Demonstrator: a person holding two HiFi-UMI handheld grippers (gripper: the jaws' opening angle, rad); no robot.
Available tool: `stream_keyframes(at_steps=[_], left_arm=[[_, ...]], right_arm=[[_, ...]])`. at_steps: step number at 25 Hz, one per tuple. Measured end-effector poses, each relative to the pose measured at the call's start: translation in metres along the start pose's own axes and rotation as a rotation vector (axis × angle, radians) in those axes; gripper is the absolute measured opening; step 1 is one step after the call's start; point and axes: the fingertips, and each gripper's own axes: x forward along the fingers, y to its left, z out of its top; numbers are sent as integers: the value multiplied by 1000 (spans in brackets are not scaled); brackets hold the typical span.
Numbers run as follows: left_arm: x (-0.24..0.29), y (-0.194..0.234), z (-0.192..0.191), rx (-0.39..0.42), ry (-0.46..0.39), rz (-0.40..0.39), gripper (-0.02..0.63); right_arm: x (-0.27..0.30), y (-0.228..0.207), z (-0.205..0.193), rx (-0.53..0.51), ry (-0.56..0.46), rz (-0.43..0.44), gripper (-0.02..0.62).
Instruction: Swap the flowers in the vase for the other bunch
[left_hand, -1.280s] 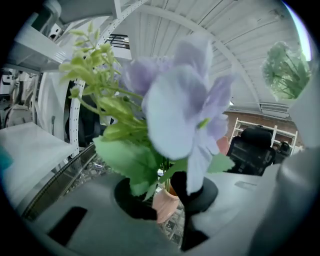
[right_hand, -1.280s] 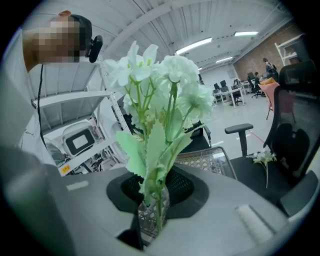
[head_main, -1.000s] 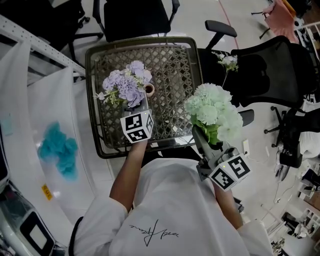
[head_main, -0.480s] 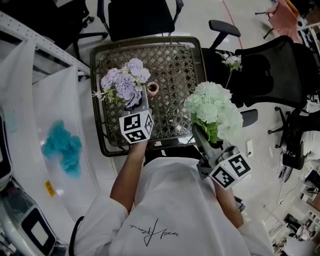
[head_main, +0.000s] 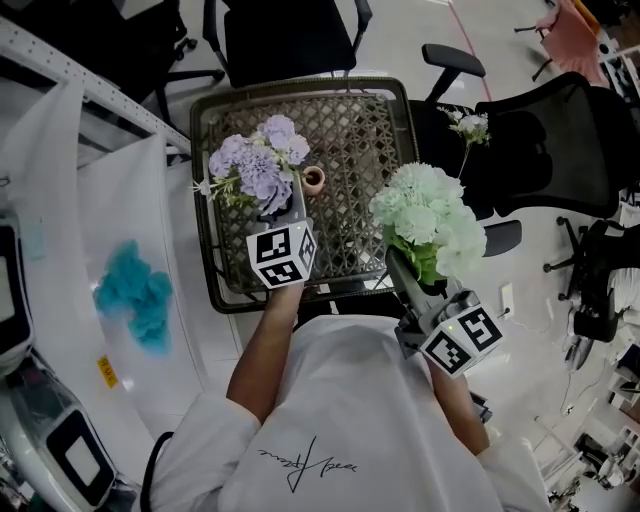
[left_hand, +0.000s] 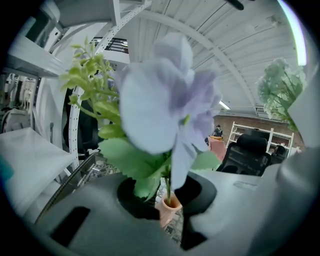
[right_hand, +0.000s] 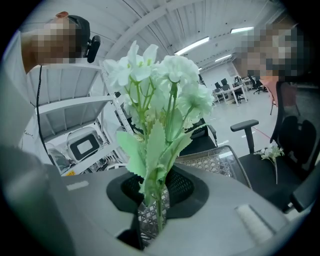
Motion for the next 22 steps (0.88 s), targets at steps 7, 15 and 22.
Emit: stream_keyframes(at_steps=[7, 15, 22], left_arm=[[-5, -7, 11, 46, -3, -6, 51], [-10, -15, 14, 77, 10, -41, 51], [-16, -18, 19, 98, 8, -55, 51]], right_arm=[[2, 3, 0, 14, -17, 21, 78], [4, 5, 1, 34, -44, 34, 78], [2, 7, 3, 47, -73, 38, 78]])
